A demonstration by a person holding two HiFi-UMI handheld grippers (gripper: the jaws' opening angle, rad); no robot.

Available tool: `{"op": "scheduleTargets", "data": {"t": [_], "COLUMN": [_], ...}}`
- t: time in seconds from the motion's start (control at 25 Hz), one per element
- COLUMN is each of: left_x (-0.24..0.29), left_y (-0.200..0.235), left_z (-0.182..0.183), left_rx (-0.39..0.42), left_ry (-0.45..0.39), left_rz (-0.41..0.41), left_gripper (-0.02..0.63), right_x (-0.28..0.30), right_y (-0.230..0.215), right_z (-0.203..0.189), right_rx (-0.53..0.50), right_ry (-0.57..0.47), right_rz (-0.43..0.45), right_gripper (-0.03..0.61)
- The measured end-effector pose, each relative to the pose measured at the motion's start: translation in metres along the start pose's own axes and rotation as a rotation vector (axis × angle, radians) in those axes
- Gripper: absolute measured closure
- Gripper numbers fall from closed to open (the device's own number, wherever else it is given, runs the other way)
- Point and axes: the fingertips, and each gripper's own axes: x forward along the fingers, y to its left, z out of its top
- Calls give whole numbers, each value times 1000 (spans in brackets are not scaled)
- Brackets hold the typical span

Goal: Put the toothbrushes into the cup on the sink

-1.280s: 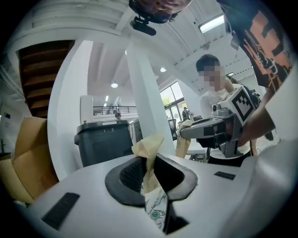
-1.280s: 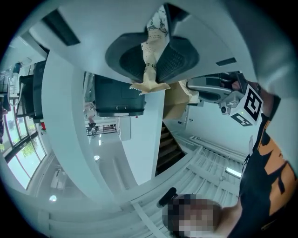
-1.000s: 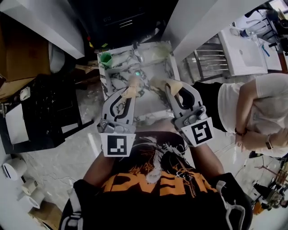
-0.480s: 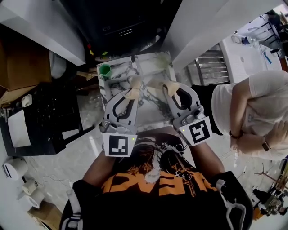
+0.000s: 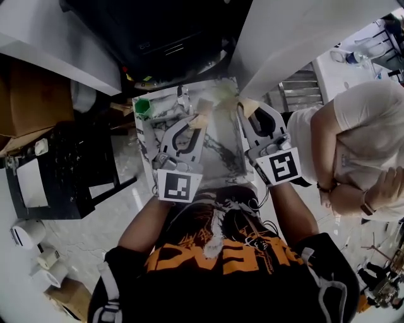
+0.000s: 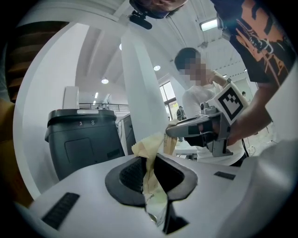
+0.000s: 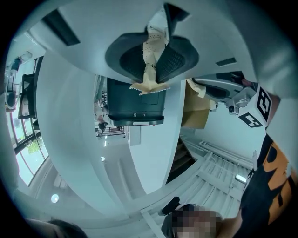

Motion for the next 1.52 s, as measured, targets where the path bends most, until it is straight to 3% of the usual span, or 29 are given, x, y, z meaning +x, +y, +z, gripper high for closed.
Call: {"op": "scheduleTargets", "data": {"t": [0.48,0.8,1.16,1.52], "left_x": [51,56,63,62], "left_y": [2,3,3,0], "left_z": [-26,-34,-44,-50], "left_rx": [23,10,-16,-16], "left_ry": [82,110,128,155], "left_rz": [16,36,58,59], "left_gripper": [545,545,545,545], "right_x": [37,51,61,68], "right_y": [-61,-65,-72,-65], "right_z": [-60,-109,-136,-161], "right_rx": [18,40,60,55], "right_ry": [51,128,154,193], "right_rz": [-12,13,-6,30], "right_gripper": [502,502,502,497]}}
